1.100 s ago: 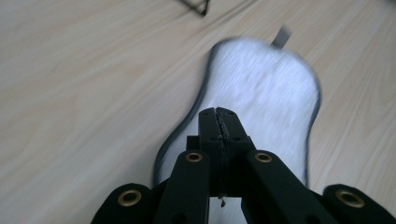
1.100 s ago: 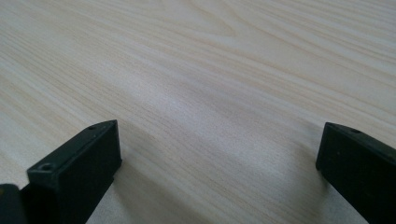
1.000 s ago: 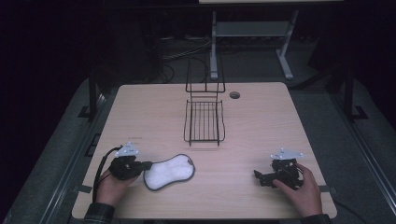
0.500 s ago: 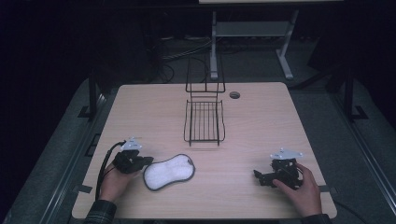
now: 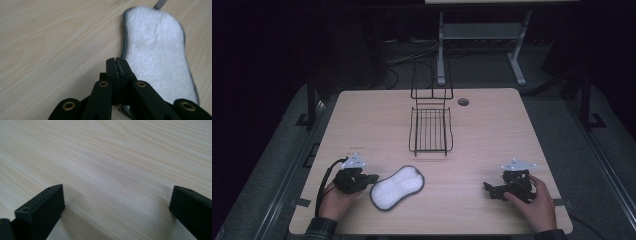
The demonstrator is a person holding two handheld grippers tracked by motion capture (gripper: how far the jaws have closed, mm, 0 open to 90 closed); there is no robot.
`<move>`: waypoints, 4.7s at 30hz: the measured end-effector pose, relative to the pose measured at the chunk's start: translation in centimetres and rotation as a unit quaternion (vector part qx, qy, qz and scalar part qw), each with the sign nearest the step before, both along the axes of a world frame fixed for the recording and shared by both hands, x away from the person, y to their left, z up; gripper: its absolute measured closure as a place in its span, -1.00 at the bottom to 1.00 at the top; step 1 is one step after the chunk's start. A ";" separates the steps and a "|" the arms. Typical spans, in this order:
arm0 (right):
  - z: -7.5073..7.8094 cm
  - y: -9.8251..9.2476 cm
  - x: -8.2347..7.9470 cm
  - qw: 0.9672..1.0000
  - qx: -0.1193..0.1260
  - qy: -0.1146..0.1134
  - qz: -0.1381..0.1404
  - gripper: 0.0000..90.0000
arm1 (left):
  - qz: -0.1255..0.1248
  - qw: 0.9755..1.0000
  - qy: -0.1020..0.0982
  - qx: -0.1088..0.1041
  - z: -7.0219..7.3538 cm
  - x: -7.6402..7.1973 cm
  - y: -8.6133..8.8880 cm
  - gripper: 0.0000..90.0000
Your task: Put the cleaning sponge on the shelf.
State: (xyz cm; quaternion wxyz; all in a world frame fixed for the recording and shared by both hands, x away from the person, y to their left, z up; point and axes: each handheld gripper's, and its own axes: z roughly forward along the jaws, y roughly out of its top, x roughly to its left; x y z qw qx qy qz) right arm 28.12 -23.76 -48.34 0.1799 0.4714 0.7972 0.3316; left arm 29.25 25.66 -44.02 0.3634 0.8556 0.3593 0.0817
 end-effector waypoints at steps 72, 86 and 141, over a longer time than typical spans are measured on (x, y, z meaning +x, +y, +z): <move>0.0 0.1 0.0 1.000 0.000 0.001 -0.002 -1.00 | -0.069 0.997 0.022 0.031 -1.8 0.6 -6.4 -0.52; 0.0 0.1 0.0 1.000 0.000 0.001 -0.002 -1.00 | -0.070 0.998 0.006 -0.003 -0.3 0.4 -5.3 -0.02; 0.0 0.2 0.0 1.000 0.000 0.003 -0.005 -1.00 | -0.091 0.990 0.008 -0.107 4.5 0.9 -3.6 0.73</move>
